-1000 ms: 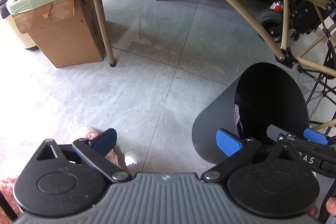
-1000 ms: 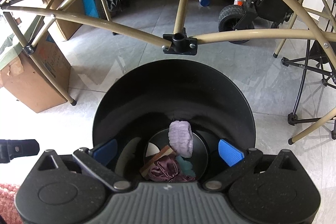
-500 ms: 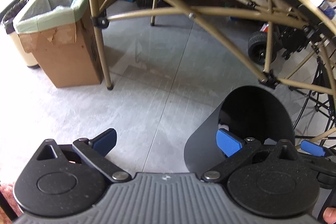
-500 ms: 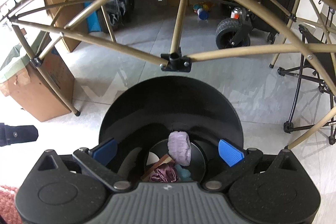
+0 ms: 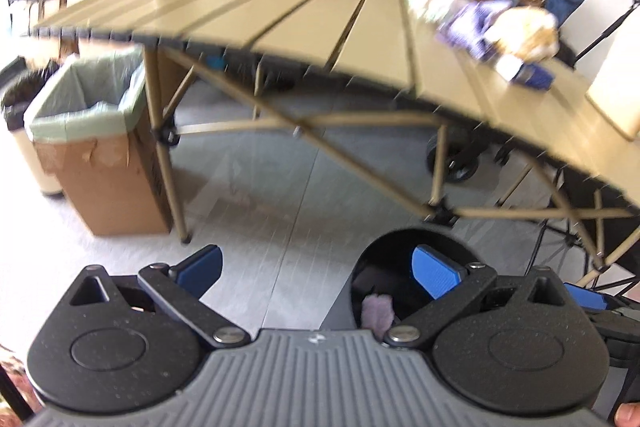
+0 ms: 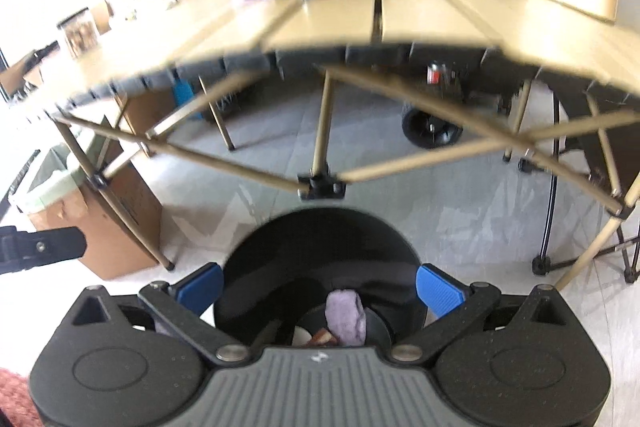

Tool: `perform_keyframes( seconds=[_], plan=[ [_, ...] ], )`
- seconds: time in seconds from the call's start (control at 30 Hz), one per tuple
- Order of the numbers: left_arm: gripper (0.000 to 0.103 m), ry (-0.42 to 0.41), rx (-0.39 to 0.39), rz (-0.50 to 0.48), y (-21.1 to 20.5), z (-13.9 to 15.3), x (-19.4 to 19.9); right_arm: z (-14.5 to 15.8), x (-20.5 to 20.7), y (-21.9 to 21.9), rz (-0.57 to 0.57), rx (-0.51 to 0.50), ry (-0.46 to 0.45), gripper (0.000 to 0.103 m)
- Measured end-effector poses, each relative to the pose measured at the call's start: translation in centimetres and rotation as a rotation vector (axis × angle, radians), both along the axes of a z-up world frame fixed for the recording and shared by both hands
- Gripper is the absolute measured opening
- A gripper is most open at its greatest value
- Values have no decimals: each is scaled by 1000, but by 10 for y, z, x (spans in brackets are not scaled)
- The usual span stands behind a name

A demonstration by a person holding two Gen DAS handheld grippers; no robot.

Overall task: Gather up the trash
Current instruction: 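Raise both tools back toward the table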

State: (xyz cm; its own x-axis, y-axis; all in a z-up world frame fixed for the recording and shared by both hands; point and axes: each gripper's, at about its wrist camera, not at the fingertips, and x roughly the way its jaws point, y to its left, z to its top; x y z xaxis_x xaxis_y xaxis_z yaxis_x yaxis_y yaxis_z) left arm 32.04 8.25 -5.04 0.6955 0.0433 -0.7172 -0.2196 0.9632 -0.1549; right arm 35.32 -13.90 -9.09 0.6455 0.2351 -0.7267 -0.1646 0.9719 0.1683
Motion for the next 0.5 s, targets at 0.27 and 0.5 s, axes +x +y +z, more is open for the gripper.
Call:
perform_keyframes(
  seconds=[0.27, 0.5],
  plan=[
    [103, -118, 32, -19, -17, 42, -3, 50, -15, -16, 17, 41, -137, 103],
    [103, -216, 25, -3, -22, 75, 8, 91, -9, -29, 9, 76, -293, 103]
  ],
)
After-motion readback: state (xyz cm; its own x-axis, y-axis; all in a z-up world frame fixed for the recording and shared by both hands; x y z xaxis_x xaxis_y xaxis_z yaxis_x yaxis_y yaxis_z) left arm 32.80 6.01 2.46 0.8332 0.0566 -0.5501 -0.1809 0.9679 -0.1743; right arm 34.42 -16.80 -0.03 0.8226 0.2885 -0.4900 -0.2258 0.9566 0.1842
